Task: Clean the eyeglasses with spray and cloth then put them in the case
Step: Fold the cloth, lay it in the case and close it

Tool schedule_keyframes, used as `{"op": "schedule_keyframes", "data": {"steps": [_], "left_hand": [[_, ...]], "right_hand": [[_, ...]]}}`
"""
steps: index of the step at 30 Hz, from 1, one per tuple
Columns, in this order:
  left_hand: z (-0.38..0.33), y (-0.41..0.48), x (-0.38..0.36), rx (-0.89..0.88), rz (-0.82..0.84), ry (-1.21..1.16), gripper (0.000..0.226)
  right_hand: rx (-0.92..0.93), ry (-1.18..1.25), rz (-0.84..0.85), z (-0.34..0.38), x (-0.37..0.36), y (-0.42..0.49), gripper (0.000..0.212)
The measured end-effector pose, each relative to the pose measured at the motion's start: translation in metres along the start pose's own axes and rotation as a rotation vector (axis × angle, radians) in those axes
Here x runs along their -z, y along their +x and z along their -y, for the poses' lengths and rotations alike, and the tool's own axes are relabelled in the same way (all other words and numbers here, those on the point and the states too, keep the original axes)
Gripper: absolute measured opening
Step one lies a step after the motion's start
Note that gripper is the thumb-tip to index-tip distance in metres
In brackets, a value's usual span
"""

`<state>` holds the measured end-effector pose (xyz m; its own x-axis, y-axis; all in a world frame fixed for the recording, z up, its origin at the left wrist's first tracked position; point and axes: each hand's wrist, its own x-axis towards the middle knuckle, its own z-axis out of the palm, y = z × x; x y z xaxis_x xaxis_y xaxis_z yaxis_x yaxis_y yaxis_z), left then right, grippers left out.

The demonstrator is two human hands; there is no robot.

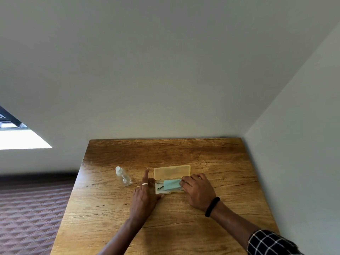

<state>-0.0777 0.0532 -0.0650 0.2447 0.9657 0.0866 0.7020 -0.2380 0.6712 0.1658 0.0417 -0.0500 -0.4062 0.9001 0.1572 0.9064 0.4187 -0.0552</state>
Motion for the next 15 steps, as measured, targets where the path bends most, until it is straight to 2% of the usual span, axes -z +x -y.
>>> {"op": "schedule_keyframes", "data": {"steps": [4,10,15], "left_hand": [[0.003,-0.002,0.000,-0.024,-0.001,0.007,0.124],[0.009,0.002,0.002,-0.021,0.020,-0.011,0.117],[0.006,0.004,0.004,-0.018,0.035,-0.016,0.105]], "right_hand": [[-0.021,0.003,-0.013,0.003,0.001,-0.002,0.024],[-0.178,0.076,-0.057,0.007,0.015,-0.002,0.028],[-0.129,0.092,-0.051,0.009,0.011,-0.007,0.027]]}}
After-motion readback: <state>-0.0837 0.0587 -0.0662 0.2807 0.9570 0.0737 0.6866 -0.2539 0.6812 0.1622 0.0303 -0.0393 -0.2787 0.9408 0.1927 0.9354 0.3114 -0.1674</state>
